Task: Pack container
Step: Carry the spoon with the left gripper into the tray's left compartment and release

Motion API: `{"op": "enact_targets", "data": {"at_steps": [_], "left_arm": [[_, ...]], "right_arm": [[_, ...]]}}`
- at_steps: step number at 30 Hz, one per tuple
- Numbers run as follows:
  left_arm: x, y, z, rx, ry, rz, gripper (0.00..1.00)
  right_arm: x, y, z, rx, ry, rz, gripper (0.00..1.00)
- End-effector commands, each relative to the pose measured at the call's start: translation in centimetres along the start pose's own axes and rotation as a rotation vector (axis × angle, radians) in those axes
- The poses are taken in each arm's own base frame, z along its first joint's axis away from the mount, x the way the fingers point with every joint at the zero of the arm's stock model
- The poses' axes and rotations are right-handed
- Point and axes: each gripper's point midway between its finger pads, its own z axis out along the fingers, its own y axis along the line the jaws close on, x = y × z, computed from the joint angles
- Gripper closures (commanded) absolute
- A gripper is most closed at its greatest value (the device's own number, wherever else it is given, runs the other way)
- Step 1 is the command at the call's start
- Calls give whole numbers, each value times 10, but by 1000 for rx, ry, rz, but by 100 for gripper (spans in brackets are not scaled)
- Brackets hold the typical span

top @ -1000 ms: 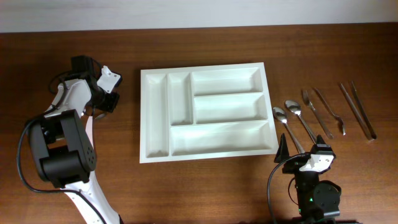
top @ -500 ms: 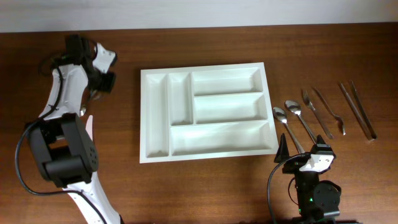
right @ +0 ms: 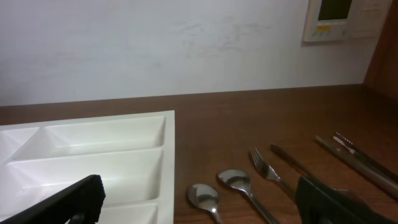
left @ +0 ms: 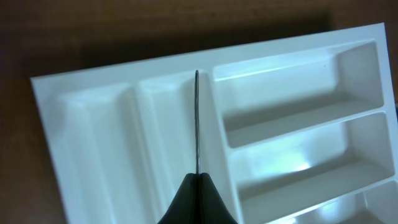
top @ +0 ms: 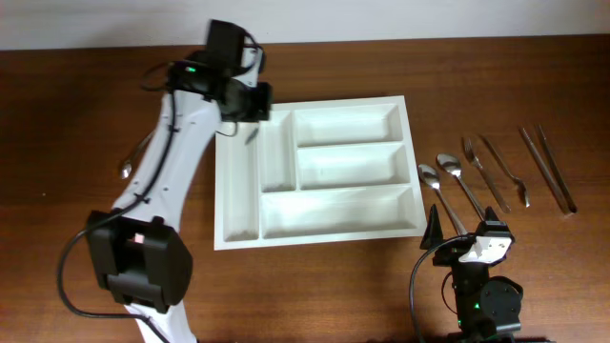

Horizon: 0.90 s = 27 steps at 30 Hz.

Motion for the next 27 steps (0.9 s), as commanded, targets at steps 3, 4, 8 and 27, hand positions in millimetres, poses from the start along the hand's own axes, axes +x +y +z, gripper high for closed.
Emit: {"op": "enact_targets", "data": {"at_steps": [3,4,8,27], "left_arm": [[23,-21,30,-84,73,-60,98],[27,-19,35,-101,85,-78,98],[45,-12,66,-133,168,-136,98],[49,9,83,-175,221,-36,4]], "right_arm": [[2,-4,0,20,5,3,1],[2,-4,0,20,5,3,1],[2,-4,0,20,5,3,1],[2,-4,0,20,5,3,1]]}}
